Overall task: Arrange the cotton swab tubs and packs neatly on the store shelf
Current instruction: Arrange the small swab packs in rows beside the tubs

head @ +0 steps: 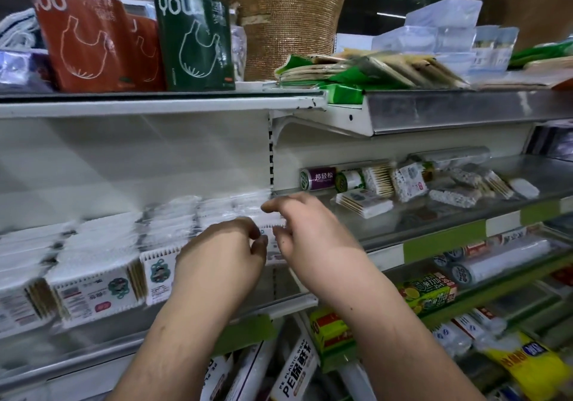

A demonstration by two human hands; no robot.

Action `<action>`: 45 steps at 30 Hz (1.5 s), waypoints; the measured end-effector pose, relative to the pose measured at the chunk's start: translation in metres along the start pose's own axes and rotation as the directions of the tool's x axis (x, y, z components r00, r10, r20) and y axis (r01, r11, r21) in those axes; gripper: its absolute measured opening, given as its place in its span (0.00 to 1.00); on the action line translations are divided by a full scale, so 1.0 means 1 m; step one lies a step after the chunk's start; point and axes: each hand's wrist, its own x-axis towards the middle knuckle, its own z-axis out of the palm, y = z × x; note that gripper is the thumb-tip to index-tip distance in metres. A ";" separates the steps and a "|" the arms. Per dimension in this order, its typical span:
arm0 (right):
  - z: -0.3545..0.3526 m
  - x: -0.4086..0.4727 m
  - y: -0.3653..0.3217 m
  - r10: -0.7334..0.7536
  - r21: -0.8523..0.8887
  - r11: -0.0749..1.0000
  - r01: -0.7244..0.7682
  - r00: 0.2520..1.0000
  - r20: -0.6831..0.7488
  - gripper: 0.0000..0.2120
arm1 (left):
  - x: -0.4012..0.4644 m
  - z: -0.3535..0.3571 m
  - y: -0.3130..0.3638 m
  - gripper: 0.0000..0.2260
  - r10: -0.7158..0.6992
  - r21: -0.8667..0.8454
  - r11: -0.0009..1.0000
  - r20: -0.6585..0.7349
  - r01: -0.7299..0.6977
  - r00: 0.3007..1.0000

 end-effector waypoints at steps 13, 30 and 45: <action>-0.066 0.009 0.092 0.074 -0.060 0.995 -0.074 0.997 0.000 0.15 | 0.025 0.027 0.103 0.08 0.159 -0.042 0.985 -0.124 -0.166 0.979; -0.110 0.015 0.220 0.014 -0.051 0.999 -0.019 0.996 -0.091 0.16 | 0.058 0.088 0.210 0.10 0.259 -0.015 0.964 -0.154 -0.264 0.954; -0.084 0.053 0.261 0.091 -0.122 0.986 -0.114 0.980 -0.175 0.37 | 0.071 0.107 0.213 0.23 -0.075 -0.177 0.982 -0.030 0.068 0.997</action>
